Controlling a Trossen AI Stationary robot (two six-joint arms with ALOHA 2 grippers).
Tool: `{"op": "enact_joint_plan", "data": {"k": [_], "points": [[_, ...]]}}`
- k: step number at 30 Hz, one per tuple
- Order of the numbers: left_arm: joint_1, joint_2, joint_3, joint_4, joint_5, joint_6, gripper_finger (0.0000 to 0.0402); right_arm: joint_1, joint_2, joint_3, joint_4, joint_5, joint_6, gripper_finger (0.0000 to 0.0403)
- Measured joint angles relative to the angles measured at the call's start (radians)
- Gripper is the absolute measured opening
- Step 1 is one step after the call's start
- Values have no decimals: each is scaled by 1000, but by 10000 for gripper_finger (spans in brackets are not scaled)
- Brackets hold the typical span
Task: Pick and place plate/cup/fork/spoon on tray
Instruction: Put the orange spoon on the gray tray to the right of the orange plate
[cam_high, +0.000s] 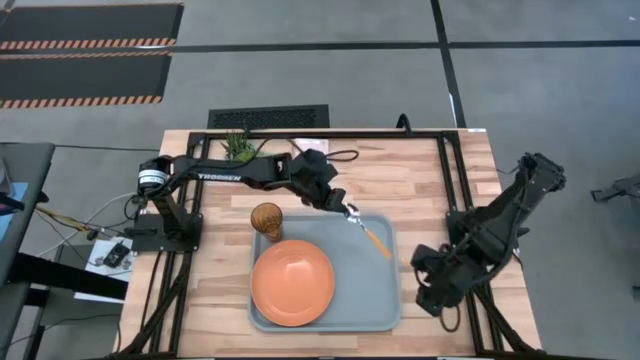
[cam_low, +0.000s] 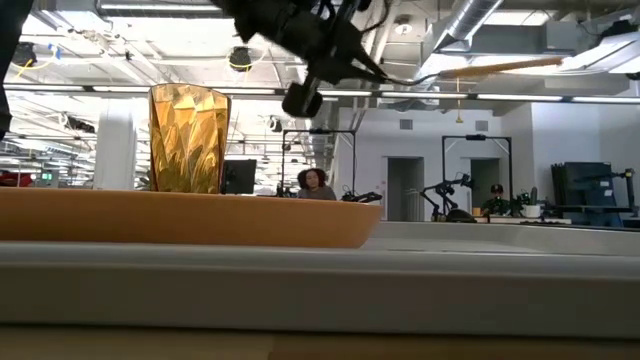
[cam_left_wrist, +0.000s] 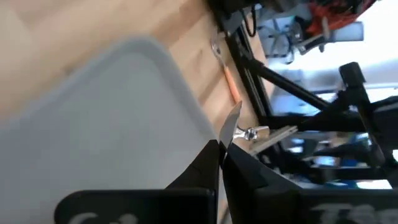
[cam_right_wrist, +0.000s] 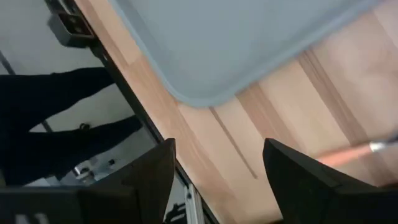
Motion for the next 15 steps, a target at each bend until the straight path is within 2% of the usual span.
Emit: {"op": "enact_joint_plan", "data": {"k": [4, 8, 11, 15], "points": [[-9, -2, 131, -160, -105, 126, 0, 56, 0, 0, -53, 35, 97, 265], [-15, -2, 171, -193, -110, 157, 0, 105, 0, 0, -90, 44, 168, 265], [-28, 26, 171, -185, -79, 190, 0, 140, 0, 0, -109, 49, 208, 265], [-64, 103, 189, -202, 38, 265, 0, 170, 1, 0, -125, 72, 255, 265]]}}
